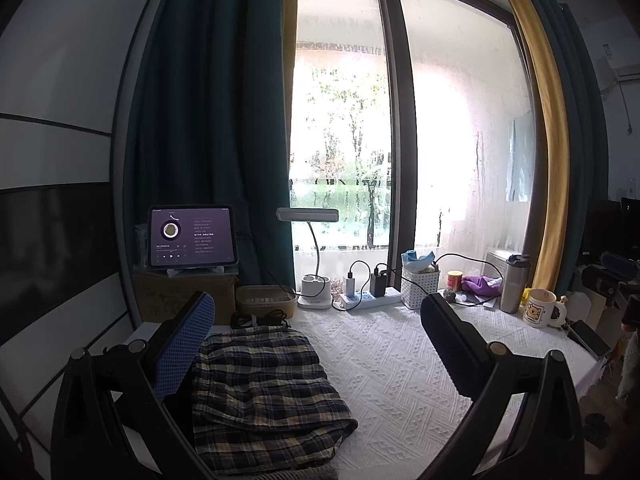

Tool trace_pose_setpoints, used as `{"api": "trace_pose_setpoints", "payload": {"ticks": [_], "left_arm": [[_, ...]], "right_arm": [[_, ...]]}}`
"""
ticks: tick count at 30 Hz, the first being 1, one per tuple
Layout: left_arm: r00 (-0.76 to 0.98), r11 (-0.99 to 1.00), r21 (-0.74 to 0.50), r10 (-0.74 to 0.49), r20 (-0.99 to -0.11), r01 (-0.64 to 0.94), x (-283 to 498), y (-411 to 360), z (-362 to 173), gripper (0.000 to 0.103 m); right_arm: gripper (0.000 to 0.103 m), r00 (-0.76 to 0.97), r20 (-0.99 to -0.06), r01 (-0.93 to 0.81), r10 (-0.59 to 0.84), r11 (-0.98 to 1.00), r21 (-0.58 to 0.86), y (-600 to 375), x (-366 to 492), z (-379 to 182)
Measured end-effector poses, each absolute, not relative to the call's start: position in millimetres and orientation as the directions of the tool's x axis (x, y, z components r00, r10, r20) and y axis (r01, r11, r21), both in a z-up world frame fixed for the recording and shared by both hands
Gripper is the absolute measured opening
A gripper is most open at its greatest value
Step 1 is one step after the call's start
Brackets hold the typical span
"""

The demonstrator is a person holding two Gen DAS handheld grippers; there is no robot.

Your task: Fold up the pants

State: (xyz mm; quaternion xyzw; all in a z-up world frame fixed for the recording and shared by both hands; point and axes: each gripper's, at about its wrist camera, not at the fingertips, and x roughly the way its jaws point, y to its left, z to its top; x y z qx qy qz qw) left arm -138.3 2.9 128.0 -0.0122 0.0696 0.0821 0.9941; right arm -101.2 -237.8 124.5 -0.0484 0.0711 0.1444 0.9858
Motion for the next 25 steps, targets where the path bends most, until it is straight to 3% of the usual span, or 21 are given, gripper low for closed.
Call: {"api": "trace_pose_setpoints", "payload": {"ticks": [25], "left_arm": [[0.979,0.988,-0.012,0.153,-0.136,-0.156,-137.1,0.2,127.8,0.102]], "right_arm": [[0.103,0.949,-0.157,-0.288,0.274,0.955,-0.075,-235.1,-102.6,124.6]]}}
